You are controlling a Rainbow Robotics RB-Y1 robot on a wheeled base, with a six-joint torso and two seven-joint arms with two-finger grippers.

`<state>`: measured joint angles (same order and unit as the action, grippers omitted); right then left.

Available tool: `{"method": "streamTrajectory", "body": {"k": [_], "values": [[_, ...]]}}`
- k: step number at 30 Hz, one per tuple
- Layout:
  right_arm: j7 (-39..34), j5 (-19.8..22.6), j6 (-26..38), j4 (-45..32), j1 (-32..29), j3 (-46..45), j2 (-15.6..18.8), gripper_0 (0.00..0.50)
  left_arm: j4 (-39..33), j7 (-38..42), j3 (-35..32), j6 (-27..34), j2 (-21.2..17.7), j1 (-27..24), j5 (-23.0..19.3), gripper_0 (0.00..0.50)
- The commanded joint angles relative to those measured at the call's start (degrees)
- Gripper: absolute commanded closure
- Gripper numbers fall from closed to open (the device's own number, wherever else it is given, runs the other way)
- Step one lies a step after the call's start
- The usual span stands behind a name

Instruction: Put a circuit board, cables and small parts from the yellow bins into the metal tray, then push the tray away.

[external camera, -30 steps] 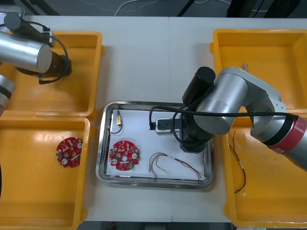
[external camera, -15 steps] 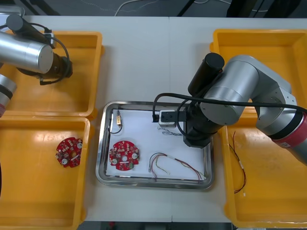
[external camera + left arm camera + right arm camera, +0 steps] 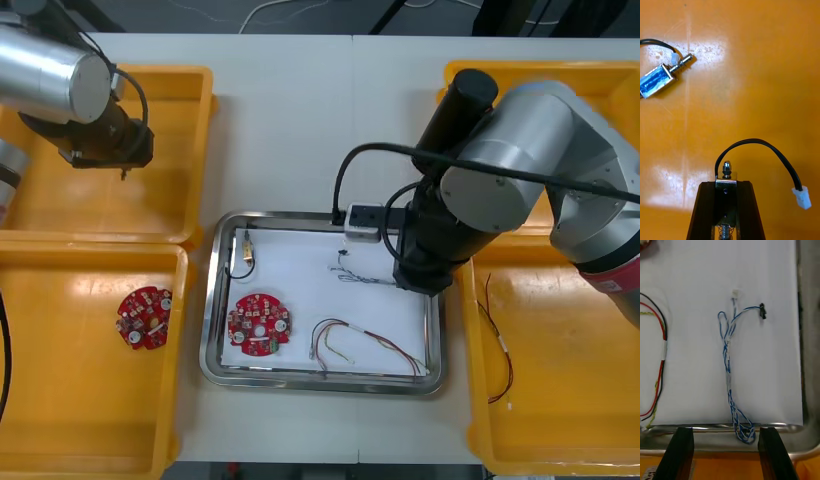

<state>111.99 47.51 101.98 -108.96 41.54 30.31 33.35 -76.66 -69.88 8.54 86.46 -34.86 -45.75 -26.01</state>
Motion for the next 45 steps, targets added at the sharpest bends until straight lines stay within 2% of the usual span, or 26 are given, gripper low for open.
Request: {"method": "streamTrajectory", "body": {"k": [1,6,14,22,26,32,39,45], "values": [[-8.0,1.1,3.2,-4.4,1.6,-5.7,-1.2,0.000,-6.0,1.5,-3.7,6.0,-2.3,-2.2,-1.7,0.500],[-16.1,1.7,8.0,-6.3,1.6,-10.4,-1.2,0.000,-10.6,1.2,-6.0,13.3,-3.1,-2.2,-2.9,0.500],[-28.4,2.9,8.0,-8.8,1.1,-16.5,-1.0,0.000,-17.7,1.5,-8.2,23.2,-3.7,-1.5,-4.7,0.500],[-39.7,4.0,8.0,-12.8,-3.0,-21.5,2.6,0.000,-25.7,5.7,-8.4,23.5,-3.8,0.8,-7.4,0.500],[-44.4,5.0,8.0,-13.8,-4.9,-23.3,5.2,0.000,-28.7,9.7,-8.4,23.5,-3.9,1.6,-10.9,0.500],[-51.6,9.2,8.0,-14.1,-8.1,-27.7,10.1,0.000,-33.4,16.9,-6.3,23.5,-3.9,3.1,-15.7,0.500],[-53.3,9.7,8.0,-15.1,-12.1,-31.5,14.8,0.000,-38.5,25.0,0.0,23.5,-3.9,4.7,-16.4,0.500],[-53.3,10.4,8.0,-15.1,-16.1,-36.5,16.8,0.000,-40.9,31.1,5.6,23.5,-3.5,4.6,-17.1,0.500]]}}
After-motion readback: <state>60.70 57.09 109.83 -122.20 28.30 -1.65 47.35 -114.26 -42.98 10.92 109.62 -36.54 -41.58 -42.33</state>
